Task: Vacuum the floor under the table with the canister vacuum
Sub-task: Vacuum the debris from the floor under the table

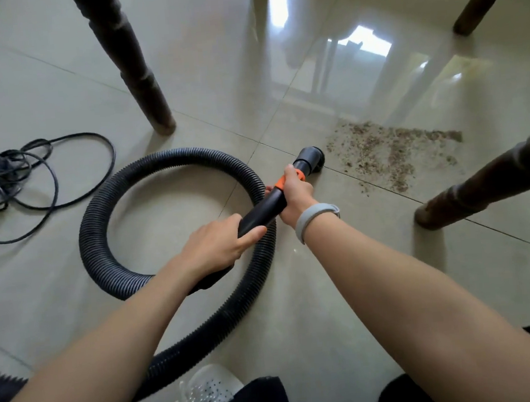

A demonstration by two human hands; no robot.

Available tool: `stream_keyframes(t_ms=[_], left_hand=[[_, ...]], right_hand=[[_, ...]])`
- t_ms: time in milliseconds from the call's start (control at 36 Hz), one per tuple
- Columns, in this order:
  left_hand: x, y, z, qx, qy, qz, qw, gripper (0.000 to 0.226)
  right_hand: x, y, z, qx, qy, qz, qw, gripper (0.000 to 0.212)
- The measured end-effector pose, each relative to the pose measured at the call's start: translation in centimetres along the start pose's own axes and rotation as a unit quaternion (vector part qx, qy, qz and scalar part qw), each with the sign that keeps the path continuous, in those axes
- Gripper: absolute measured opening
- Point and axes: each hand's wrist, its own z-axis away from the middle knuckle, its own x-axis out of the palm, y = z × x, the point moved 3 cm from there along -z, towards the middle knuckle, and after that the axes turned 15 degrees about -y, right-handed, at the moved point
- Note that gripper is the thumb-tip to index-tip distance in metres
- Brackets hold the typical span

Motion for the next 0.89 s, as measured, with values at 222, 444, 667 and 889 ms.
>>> stream_keyframes(t_ms=[222, 444, 667, 889], left_hand=[[2.1, -1.2, -1.6, 0.012, 0.007, 0.022, 1.000, 0.041], [2.1, -0.1, -4.9, 0.018, 0.022, 0.010, 1.000, 0.048], [0.5, 1.2, -7.0, 0.032, 0.029, 0.005, 0.999, 0.046], [-0.1, 1.2, -8.3, 0.053, 0.031, 0.037, 0.997, 0.055]], right_hand=[[-1.2, 2.3, 0.1, 0.000, -0.064, -0.077, 0.995, 0.025], [-1.8, 0.2, -1.1, -0.015, -0.053, -0.049, 0.997, 0.029], [-2.2, -1.7, -2.9, -0.014, -0.026, -0.051, 0.998, 0.035], [-1.7, -2.1, -3.8, -0.006, -0.058, -0.068, 0.996, 0.032]])
